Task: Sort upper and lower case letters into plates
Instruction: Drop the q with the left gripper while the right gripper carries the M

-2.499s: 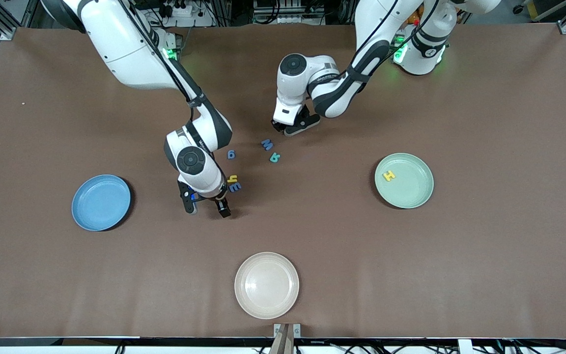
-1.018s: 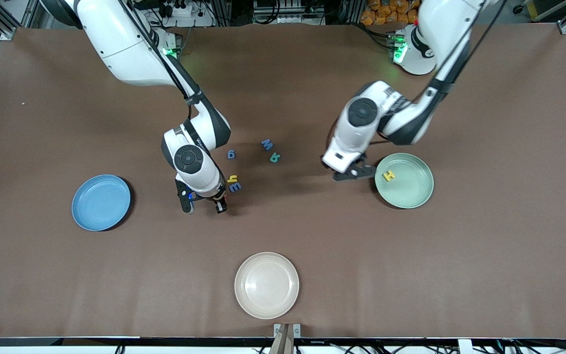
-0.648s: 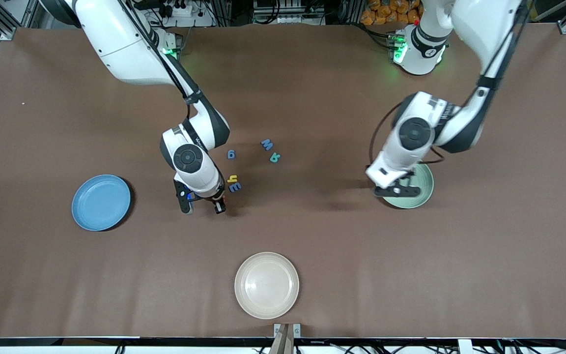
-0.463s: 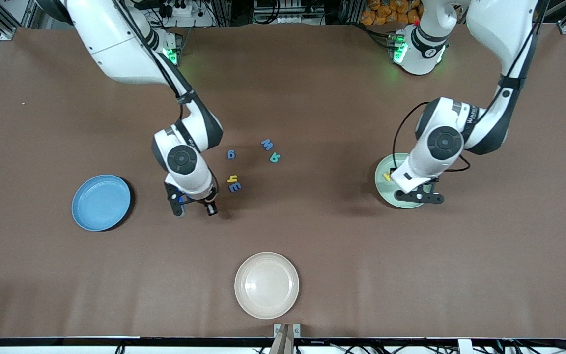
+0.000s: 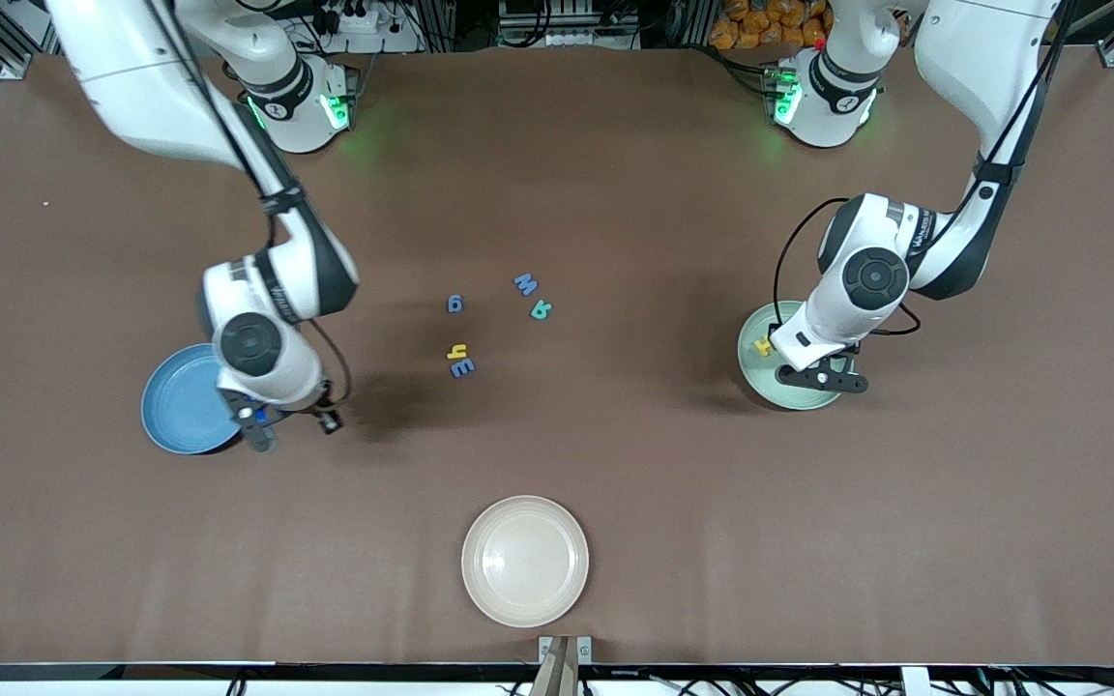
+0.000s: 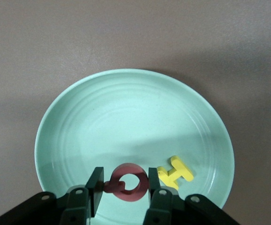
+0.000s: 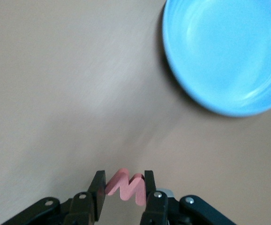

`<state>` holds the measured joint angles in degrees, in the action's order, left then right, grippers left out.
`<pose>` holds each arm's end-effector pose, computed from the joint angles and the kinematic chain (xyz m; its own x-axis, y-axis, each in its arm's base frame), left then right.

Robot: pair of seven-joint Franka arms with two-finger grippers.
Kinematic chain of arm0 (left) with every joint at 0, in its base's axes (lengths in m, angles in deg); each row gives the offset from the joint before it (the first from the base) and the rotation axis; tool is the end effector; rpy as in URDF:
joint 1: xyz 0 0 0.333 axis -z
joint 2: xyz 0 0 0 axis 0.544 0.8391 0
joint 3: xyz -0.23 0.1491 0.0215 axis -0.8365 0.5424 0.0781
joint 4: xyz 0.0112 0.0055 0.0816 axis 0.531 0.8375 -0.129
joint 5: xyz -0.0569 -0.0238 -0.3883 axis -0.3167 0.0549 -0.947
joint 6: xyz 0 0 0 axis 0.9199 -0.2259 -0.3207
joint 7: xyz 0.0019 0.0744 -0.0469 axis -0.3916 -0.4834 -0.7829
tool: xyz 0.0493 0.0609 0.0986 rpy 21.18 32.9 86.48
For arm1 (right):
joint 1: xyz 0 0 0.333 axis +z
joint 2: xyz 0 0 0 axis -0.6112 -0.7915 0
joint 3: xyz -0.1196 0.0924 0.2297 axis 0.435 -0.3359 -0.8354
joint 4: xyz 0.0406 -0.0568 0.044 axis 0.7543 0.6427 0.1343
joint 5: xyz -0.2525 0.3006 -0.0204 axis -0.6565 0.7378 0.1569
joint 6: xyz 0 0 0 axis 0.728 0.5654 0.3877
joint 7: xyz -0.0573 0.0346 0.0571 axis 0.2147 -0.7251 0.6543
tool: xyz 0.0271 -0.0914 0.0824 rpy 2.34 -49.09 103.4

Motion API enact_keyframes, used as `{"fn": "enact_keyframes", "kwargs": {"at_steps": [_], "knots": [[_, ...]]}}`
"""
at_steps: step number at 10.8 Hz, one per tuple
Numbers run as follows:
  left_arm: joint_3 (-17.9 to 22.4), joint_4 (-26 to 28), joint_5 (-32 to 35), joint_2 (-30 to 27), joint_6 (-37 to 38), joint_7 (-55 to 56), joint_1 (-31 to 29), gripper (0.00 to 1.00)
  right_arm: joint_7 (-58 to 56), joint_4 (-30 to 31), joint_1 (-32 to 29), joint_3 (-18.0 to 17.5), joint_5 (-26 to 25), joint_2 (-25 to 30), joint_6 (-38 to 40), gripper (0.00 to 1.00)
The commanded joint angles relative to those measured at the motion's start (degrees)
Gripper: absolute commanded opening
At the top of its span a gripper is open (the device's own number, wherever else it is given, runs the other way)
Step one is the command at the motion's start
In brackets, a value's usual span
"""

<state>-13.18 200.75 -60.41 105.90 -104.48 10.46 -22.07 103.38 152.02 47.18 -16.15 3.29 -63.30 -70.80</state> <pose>0.5179 -0.1538 0.1661 0.9761 -0.1954 -0.0956 -0.2038 -0.9751 -0.0873 0.6046 0.1121 0.1886 0.6261 -0.7758 0.0784 -0.7744 -0.6069 0.1790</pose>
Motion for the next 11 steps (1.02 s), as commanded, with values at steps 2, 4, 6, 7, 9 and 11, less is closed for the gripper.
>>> {"fn": "enact_keyframes", "kwargs": {"at_steps": [2,4,6,7,9,11], "knots": [[0.3,0.68,-1.59,-0.69,-0.88,-1.94,0.1,1.0,-18.33,1.54,-9.9,-0.9,-1.36,3.41,4.0,0.0],[0.3,0.51,-1.59,-0.69,-0.88,-1.15,0.71,1.0,-27.76,1.45,-12.13,1.89,-1.62,3.42,3.48,0.0],[0.04,0.25,-5.43,-0.69,-0.88,-0.89,1.77,1.0,-33.23,1.28,-12.31,4.37,-1.53,3.33,3.13,0.57],[0.04,-0.1,-9.64,-0.43,-0.88,-0.8,2.82,1.0,-33.34,1.28,-12.57,4.38,-1.53,3.33,3.3,1.0],[0.04,-2.12,-17.65,0.79,-0.97,3.12,7.46,1.0,-33.34,1.19,-12.31,4.29,-1.27,3.15,3.48,1.0],[-0.23,-6.76,-17.5,3.77,-0.97,16.53,12.12,1.0,-33.25,0.84,-11.96,4.03,-0.74,2.98,3.3,1.0]]}}
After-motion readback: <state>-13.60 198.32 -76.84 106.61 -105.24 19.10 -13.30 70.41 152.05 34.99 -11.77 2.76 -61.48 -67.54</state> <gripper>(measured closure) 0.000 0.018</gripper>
